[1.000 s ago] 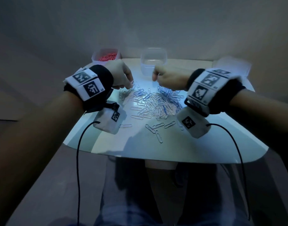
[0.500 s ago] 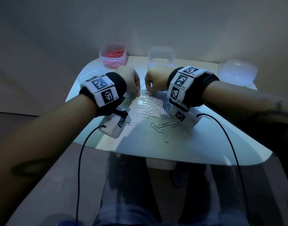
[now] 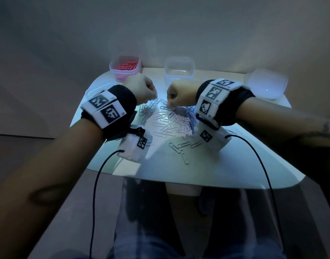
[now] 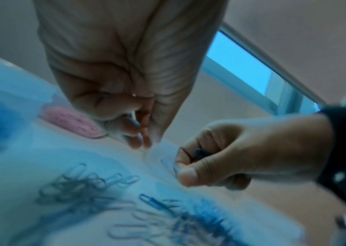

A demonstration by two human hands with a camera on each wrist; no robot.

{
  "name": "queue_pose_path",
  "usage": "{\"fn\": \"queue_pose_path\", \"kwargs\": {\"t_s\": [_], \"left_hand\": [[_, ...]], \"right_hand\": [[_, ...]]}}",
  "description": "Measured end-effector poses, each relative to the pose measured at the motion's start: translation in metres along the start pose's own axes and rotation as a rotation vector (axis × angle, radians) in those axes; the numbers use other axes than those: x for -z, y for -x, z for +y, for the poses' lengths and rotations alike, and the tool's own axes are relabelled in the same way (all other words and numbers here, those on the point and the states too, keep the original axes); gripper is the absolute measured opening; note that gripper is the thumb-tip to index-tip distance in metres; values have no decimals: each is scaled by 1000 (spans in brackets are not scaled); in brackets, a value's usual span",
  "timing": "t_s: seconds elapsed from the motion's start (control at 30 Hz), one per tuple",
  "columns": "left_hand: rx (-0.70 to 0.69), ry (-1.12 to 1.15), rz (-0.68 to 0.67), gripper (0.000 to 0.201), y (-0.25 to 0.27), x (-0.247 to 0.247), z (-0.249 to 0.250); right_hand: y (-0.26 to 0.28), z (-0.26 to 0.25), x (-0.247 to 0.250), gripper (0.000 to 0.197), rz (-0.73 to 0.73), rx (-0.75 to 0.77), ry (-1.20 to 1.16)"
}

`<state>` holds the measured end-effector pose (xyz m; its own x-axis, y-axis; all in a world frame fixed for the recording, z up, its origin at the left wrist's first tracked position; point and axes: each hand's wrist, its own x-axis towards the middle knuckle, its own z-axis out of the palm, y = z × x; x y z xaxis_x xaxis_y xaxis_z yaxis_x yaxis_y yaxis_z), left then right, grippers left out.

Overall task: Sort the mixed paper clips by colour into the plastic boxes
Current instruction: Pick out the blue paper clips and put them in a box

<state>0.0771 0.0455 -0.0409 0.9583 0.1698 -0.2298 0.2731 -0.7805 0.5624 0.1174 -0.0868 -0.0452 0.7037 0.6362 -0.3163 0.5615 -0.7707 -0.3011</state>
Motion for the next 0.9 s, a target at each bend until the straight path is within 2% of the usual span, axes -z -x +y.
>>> {"fn": "queue_pose_path", "kwargs": {"t_s": [0.07, 0.13, 0.17, 0.27, 0.37, 0.5, 0.6, 0.73, 0.83, 0.9], "left_hand": [[27, 186, 50, 15, 4, -2, -7], [18, 277, 48, 12, 11, -12, -10], [5, 259, 45, 7, 13, -17, -11], [-58, 166, 116, 13, 14, -25, -10], [-66, 126, 117, 12, 13, -20, -3], [-92, -220, -9, 20, 9, -17, 8], [-109, -355, -135, 15, 3, -17, 15], [-124, -538, -199, 9, 1, -18, 24], [-82, -573, -268, 10, 1, -14, 28], [-63, -515, -290, 2, 1, -9, 30]], "right_hand": [[6, 7, 6, 31, 19, 21, -126], [16, 11, 11, 31, 30, 38, -215], [22, 11, 13, 29, 28, 41, -244], [38, 12, 17, 24, 30, 32, -302], [52, 13, 19, 23, 42, 13, -426], [70, 16, 18, 21, 87, -56, -533], [87, 25, 16, 20, 158, -91, -699], [108, 36, 12, 30, 329, -121, -932], [120, 36, 2, 32, 453, -164, -991], [125, 32, -10, 34, 457, -161, -1097]]}}
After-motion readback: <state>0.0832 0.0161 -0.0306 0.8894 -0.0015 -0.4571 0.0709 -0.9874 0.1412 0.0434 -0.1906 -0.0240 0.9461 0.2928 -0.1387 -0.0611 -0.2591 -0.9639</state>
